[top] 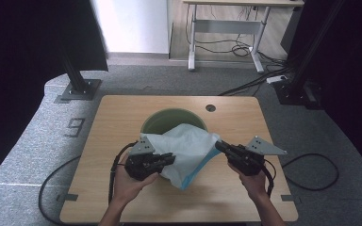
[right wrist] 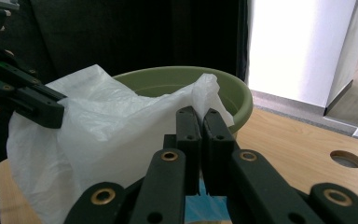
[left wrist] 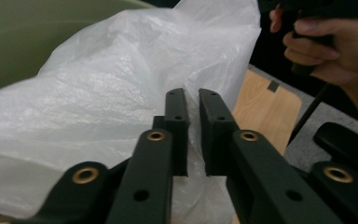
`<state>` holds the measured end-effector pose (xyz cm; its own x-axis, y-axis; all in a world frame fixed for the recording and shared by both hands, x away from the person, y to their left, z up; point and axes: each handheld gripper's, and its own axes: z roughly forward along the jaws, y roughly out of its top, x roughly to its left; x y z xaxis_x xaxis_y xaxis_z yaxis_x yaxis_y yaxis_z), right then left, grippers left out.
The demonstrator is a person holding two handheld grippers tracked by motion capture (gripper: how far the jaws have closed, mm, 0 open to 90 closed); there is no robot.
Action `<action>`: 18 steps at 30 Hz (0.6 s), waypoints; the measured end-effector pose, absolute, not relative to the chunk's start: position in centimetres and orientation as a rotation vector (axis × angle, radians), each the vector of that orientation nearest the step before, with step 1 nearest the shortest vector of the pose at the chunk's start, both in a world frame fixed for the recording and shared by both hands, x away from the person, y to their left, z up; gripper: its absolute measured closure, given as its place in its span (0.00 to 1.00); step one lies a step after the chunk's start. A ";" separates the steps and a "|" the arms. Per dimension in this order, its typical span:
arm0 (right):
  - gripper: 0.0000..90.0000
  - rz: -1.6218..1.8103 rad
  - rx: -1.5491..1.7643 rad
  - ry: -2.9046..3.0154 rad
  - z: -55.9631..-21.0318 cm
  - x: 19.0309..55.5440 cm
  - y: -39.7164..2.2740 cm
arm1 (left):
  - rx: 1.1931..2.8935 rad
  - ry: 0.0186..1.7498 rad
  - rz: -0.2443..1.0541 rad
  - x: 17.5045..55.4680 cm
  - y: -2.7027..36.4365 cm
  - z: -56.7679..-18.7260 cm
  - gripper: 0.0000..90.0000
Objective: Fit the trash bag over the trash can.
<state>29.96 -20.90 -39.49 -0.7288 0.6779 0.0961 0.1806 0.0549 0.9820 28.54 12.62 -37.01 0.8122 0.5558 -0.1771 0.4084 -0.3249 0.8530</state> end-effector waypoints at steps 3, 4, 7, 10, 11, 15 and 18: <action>0.91 1.715 0.867 1.949 -39.5 30.0 -21.1 | 1.913 0.722 0.165 28.8 12.9 -36.8 0.97; 0.90 1.715 0.872 1.951 -39.6 30.1 -21.2 | 1.891 0.728 0.160 29.0 13.1 -36.7 0.98; 0.80 1.697 0.875 1.953 -39.9 30.0 -21.3 | 1.834 0.750 0.158 29.6 13.6 -36.6 0.99; 0.67 1.615 0.854 1.927 -40.0 28.9 -21.4 | 1.785 0.789 0.172 30.3 14.2 -36.6 1.00; 0.66 1.613 0.850 1.925 -40.0 28.5 -21.6 | 1.771 0.803 0.178 30.5 14.4 -36.6 1.00; 0.66 1.606 0.840 1.923 -40.3 27.5 -22.1 | 1.739 0.835 0.171 31.0 14.7 -36.7 1.00; 0.65 1.595 0.834 1.929 -40.9 26.4 -22.4 | 1.739 0.852 0.173 31.3 14.6 -36.8 1.00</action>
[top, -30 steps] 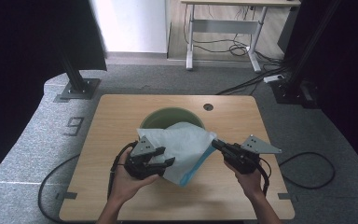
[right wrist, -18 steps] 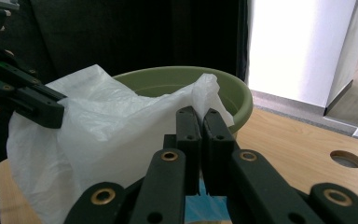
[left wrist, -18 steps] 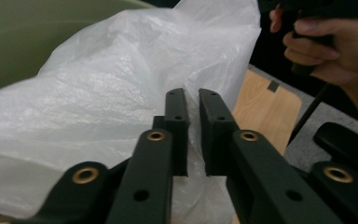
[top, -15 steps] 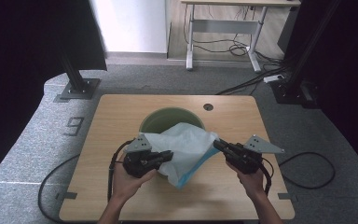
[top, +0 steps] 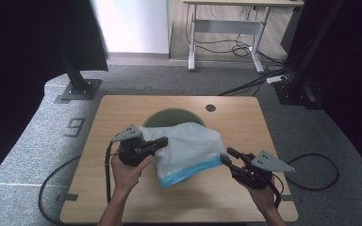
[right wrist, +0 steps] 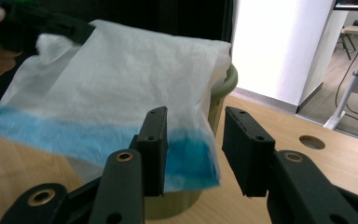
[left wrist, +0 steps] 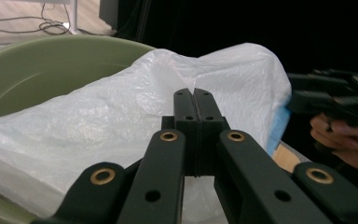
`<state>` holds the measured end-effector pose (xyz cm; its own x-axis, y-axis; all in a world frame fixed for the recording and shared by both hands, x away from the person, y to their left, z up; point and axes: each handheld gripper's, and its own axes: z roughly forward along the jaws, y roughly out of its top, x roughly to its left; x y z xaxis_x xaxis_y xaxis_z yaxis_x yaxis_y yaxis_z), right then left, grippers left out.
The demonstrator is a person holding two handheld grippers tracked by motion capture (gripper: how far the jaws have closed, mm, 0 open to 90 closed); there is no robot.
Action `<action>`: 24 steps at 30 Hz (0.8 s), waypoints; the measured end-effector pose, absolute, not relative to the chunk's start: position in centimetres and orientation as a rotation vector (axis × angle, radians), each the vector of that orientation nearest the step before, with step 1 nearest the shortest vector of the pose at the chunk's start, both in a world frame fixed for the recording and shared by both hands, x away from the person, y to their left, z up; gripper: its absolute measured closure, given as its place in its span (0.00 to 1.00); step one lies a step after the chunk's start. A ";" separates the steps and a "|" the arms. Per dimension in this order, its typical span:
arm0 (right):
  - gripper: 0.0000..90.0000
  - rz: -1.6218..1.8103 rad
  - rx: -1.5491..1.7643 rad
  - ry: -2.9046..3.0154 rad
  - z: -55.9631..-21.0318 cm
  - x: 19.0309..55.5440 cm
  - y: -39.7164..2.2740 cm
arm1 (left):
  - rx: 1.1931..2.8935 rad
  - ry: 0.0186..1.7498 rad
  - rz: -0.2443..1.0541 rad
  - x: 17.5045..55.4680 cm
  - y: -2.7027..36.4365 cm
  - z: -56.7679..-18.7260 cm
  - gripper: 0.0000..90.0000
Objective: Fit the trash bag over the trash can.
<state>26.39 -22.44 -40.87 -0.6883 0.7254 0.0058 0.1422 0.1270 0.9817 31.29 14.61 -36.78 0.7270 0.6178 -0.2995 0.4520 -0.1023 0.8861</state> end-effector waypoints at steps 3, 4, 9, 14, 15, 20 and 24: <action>0.65 1.601 0.848 1.925 -41.4 25.4 -23.0 | 1.732 0.866 0.179 31.4 14.7 -36.8 1.00; 0.65 1.615 0.866 1.924 -41.8 24.9 -23.4 | 1.726 0.868 0.184 31.5 14.9 -36.8 1.00; 0.65 1.656 0.903 1.942 -42.7 24.2 -23.6 | 1.725 0.872 0.189 31.5 15.0 -36.7 1.00; 0.68 1.639 0.894 1.953 -42.8 24.1 -22.8 | 1.716 0.866 0.180 31.6 15.1 -36.6 1.00; 0.68 1.639 0.894 1.953 -42.8 24.1 -22.8 | 1.713 0.865 0.175 31.7 15.2 -36.6 1.00; 0.71 1.619 0.973 1.925 -43.7 25.3 -21.9 | 1.698 0.865 0.150 32.0 15.6 -36.6 1.00; 0.74 1.646 0.969 1.904 -43.8 25.6 -21.3 | 1.693 0.870 0.148 32.0 15.9 -36.6 1.00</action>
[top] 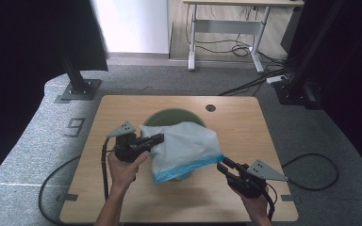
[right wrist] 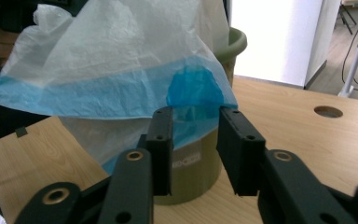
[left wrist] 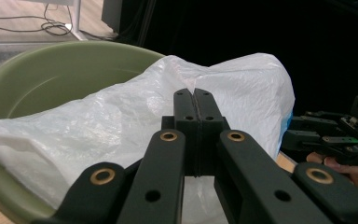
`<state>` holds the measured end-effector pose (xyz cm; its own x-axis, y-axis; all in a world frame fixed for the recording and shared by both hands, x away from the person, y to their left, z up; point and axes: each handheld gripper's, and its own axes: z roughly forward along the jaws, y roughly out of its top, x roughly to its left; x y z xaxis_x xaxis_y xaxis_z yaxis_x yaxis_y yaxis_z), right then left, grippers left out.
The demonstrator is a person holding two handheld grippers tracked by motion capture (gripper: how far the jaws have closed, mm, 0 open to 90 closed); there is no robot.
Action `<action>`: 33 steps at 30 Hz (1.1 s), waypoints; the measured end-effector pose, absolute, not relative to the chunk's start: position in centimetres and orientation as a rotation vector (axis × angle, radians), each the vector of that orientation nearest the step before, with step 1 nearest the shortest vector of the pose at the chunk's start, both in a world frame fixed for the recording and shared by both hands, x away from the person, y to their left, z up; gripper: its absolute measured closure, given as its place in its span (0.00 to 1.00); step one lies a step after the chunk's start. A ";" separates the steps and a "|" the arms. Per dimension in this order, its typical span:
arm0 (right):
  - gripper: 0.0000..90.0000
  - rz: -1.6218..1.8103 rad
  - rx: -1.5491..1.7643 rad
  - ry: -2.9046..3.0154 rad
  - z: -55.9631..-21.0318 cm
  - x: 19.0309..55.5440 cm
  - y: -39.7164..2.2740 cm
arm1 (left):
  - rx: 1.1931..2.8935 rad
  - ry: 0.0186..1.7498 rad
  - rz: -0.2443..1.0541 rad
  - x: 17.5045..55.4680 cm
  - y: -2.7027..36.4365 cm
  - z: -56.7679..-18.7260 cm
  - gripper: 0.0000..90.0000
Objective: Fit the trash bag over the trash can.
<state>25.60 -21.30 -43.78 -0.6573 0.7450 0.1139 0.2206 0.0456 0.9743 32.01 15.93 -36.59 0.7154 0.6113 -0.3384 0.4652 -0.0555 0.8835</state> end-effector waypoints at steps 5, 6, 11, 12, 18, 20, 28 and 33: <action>0.90 1.637 0.940 1.884 -43.1 25.4 -20.9 | 1.682 0.869 0.144 32.0 16.1 -36.5 1.00; 0.94 1.632 0.934 1.882 -43.0 25.3 -20.8 | 1.679 0.868 0.143 32.0 16.2 -36.5 1.00; 0.99 1.613 0.877 1.884 -42.2 25.3 -20.9 | 1.649 0.867 0.154 32.0 16.9 -35.9 1.00; 0.99 1.610 0.869 1.887 -42.2 25.3 -20.9 | 1.644 0.871 0.159 32.0 17.1 -35.8 1.00; 0.99 1.583 0.858 1.926 -42.2 25.7 -21.2 | 1.623 0.886 0.193 32.1 17.5 -35.6 1.00; 0.99 1.572 0.857 1.935 -42.4 25.8 -21.2 | 1.620 0.891 0.201 32.1 17.6 -35.6 1.00; 0.99 1.499 0.845 2.007 -43.9 25.7 -21.6 | 1.592 0.916 0.235 31.7 19.0 -35.7 1.00; 0.99 1.496 0.866 2.029 -44.8 25.7 -22.0 | 1.591 0.930 0.248 31.6 19.6 -35.9 1.00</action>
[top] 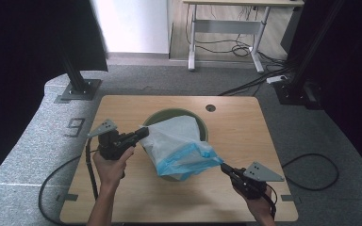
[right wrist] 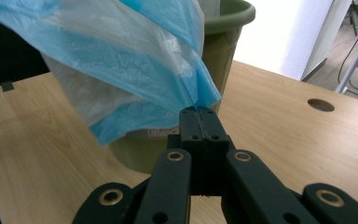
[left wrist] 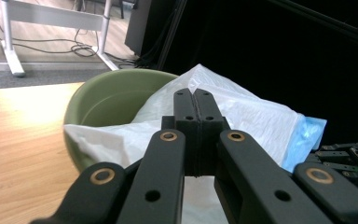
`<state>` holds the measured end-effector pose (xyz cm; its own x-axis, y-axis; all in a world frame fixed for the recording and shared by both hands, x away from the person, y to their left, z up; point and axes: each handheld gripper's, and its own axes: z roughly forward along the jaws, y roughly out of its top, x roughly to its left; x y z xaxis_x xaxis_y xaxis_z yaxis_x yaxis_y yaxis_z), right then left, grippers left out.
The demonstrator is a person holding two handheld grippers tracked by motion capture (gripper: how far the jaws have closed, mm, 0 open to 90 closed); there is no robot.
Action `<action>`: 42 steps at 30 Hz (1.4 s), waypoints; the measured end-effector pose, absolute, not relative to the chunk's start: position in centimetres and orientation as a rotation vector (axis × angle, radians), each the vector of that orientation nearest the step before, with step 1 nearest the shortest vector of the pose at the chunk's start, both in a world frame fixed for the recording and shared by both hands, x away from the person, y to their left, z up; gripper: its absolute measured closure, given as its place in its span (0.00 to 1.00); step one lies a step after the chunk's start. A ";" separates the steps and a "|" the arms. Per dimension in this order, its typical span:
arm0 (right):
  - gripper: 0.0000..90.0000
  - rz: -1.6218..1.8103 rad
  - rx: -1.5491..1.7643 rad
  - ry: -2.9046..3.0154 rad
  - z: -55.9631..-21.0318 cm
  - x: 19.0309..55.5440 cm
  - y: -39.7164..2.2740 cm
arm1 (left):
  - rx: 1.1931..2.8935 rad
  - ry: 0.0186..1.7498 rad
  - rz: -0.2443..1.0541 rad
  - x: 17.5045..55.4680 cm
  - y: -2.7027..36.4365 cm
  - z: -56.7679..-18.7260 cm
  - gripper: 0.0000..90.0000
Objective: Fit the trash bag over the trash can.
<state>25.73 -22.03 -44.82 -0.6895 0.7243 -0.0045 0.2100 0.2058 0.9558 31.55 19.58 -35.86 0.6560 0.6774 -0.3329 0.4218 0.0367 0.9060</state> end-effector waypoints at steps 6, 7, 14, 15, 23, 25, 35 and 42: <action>0.99 1.504 0.864 2.041 -45.3 25.5 -22.2 | 1.602 0.956 0.264 31.3 20.1 -36.8 1.00; 0.99 1.512 0.856 2.043 -45.3 25.4 -22.2 | 1.600 0.962 0.252 31.2 20.5 -37.3 1.00; 0.99 1.518 0.843 2.050 -45.3 25.3 -21.9 | 1.621 0.917 0.262 30.2 20.7 -37.0 0.93; 0.99 1.515 0.845 2.050 -45.1 25.3 -21.8 | 1.623 0.891 0.272 29.8 20.5 -36.5 0.92; 0.99 1.513 0.834 2.046 -44.4 25.2 -21.9 | 1.659 0.835 0.325 29.3 19.1 -34.8 0.80; 0.99 1.511 0.831 2.044 -44.3 25.2 -22.0 | 1.660 0.829 0.333 29.2 19.0 -34.6 0.77; 0.99 1.510 0.845 2.041 -44.4 25.3 -22.2 | 1.799 0.756 0.321 30.3 15.2 -33.8 0.44; 0.99 1.518 0.851 2.037 -44.4 25.2 -22.3 | 1.878 0.801 0.279 31.7 13.1 -35.7 0.34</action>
